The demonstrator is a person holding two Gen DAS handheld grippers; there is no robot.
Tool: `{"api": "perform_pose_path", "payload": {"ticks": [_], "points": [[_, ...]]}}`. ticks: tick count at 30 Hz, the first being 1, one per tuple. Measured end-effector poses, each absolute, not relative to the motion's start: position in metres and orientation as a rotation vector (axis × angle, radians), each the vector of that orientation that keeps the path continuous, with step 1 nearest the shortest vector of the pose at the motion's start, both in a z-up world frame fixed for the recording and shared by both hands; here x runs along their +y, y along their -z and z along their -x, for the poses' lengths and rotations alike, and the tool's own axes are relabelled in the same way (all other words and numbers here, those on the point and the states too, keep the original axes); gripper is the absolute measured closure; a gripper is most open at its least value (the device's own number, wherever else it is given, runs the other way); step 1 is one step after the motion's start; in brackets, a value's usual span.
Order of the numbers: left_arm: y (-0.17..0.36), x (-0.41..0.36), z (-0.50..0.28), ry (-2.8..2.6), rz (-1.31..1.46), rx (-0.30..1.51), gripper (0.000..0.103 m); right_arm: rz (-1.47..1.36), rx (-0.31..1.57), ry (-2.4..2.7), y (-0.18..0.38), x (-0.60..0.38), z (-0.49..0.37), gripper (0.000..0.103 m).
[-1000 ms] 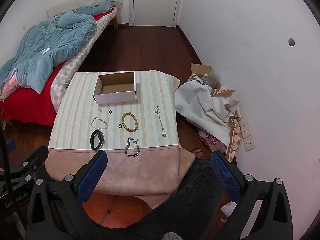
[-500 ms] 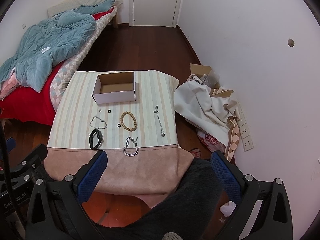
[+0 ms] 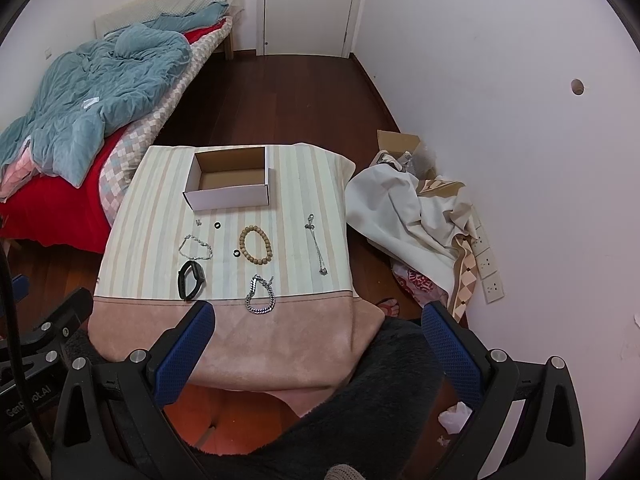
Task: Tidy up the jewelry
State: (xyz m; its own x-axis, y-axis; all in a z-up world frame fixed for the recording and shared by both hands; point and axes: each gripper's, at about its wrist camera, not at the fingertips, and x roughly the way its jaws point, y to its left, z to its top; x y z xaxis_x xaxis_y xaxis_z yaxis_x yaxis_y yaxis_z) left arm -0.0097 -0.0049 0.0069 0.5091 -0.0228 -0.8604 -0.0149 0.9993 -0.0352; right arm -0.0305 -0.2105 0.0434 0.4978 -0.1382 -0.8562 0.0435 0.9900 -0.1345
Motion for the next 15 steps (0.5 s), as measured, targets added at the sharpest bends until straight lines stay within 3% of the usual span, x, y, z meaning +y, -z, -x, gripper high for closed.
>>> {"api": "perform_pose_path", "payload": {"ticks": [15], "points": [[-0.0091, -0.0079, 0.0100, 0.004, 0.037, 1.027, 0.000, 0.097, 1.033, 0.113, -0.0516, -0.2134, 0.0368, 0.000]]}}
